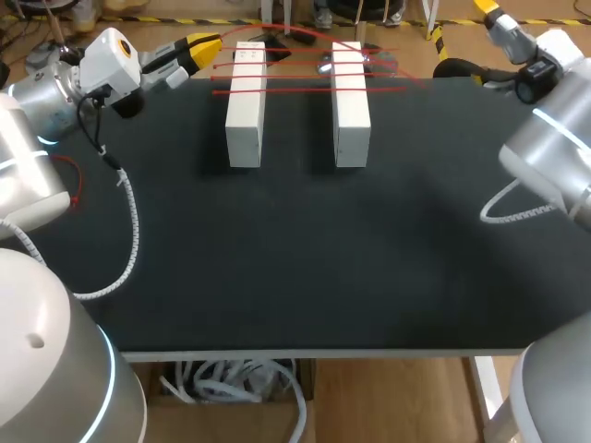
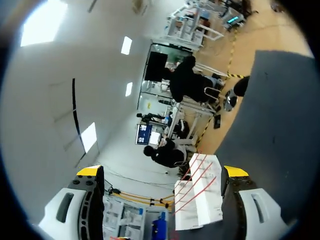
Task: Grab the tape and strap the tape.
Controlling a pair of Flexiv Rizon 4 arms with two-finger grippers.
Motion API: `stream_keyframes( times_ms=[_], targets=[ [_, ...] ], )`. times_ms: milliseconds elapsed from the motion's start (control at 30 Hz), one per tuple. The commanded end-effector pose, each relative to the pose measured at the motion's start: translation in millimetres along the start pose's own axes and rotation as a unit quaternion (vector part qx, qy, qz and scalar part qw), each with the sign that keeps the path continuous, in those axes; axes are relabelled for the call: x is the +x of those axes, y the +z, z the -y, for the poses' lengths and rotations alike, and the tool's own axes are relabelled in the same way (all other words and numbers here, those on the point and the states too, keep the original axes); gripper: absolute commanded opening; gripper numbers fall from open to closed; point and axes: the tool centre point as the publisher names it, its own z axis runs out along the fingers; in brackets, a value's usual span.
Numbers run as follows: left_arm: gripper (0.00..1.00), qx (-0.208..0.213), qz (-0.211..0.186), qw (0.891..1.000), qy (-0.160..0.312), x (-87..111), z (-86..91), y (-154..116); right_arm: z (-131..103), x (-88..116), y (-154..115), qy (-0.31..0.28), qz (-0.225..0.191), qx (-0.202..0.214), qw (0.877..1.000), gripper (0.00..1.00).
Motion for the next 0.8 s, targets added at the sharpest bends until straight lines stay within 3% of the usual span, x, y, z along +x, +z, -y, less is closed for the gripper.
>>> stream_keyframes(
  times_ms=[33, 200, 367, 533, 800],
  targets=[
    [0.0, 0.001, 0.0, 1.0, 0.0, 0.2, -0.6, 0.1, 10.5, -7.2, -22.4, 0.045, -0.007, -0.032, 0.998, 1.0],
    [0.0, 0.001, 0.0, 1.0, 0.0, 0.2, -0.6, 0.1, 16.0, -10.8, -38.3, 0.113, -0.005, -0.055, 0.992, 1.0],
    [0.0, 0.001, 0.0, 1.0, 0.0, 0.2, -0.6, 0.1, 38.0, -13.3, -48.1, 0.161, -0.005, -0.072, 0.984, 1.0],
    [0.0, 0.001, 0.0, 1.0, 0.0, 0.2, -0.6, 0.1, 57.9, -11.8, -51.4, 0.195, -0.013, -0.11, 0.975, 1.0],
    [0.0, 0.001, 0.0, 1.0, 0.0, 0.2, -0.6, 0.1, 86.2, -19.1, -58.3, 0.239, 0.011, -0.154, 0.959, 1.0]
  ],
)
